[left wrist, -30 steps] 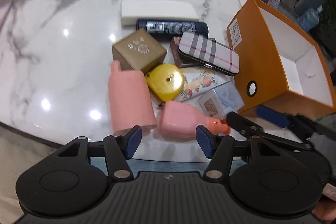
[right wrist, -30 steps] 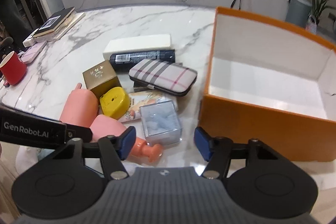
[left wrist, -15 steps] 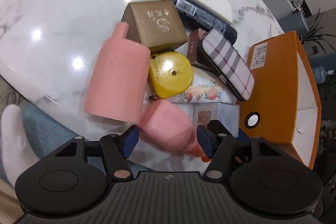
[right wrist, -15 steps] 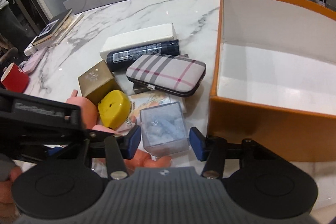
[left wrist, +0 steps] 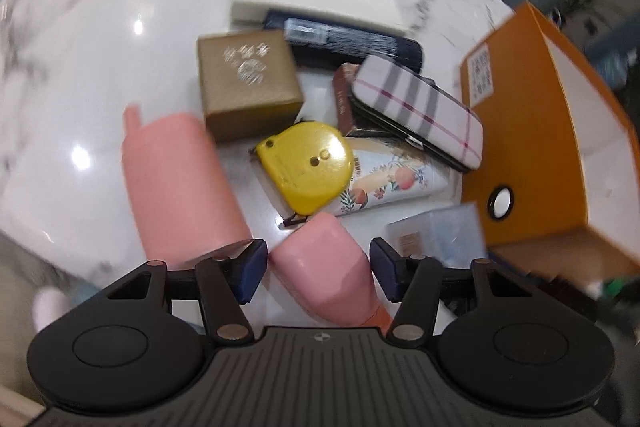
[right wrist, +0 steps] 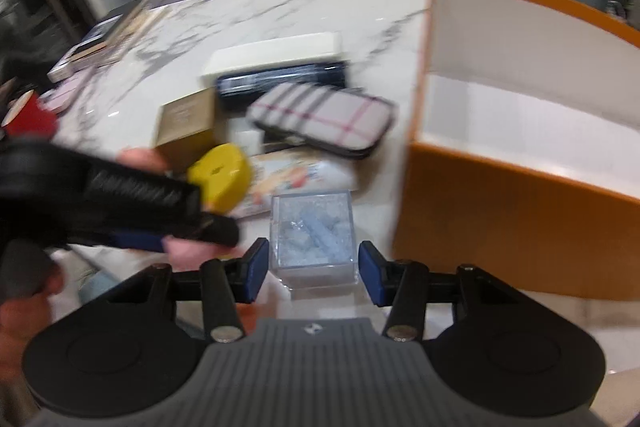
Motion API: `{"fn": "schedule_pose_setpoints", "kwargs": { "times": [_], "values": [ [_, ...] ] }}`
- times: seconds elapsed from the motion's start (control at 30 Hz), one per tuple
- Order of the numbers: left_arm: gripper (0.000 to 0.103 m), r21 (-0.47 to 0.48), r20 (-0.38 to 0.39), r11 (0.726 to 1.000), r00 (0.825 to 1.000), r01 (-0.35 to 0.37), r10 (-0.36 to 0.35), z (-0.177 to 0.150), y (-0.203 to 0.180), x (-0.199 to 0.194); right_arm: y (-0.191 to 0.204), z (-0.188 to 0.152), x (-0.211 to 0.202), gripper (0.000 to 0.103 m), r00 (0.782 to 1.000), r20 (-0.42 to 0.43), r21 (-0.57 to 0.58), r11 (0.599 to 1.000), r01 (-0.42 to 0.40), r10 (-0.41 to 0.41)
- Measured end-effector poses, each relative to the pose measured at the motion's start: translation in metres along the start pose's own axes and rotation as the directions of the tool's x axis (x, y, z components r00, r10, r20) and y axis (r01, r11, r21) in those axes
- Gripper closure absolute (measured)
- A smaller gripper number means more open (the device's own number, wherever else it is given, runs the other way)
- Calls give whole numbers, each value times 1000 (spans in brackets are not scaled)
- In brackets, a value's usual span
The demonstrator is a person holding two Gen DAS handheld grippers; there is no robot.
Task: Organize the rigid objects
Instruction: 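Grasp the pink bottle with the left tool while the right tool grasps the clear box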
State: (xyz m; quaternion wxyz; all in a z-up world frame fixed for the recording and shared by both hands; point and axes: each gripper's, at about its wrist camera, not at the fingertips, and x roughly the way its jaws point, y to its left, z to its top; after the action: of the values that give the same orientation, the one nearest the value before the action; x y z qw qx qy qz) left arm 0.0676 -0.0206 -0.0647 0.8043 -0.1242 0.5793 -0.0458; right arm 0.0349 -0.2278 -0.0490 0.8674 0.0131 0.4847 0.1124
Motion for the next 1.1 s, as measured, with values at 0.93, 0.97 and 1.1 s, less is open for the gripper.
{"fn": "schedule_pose_setpoints", "kwargs": {
  "times": [0.93, 0.97, 1.1],
  "values": [
    [49, -8, -8, 998, 998, 56, -56, -12, 6, -6, 10, -4, -1, 56, 998, 44, -94, 995, -31, 35],
    [50, 0, 5, 999, 999, 55, -55, -13, 5, -9, 10, -6, -6, 56, 997, 60, -95, 995, -33, 39],
    [55, 28, 65, 998, 996, 57, -59, -19, 0, -29, 7, -9, -25, 56, 991, 122, -93, 995, -38, 49]
  ]
}}
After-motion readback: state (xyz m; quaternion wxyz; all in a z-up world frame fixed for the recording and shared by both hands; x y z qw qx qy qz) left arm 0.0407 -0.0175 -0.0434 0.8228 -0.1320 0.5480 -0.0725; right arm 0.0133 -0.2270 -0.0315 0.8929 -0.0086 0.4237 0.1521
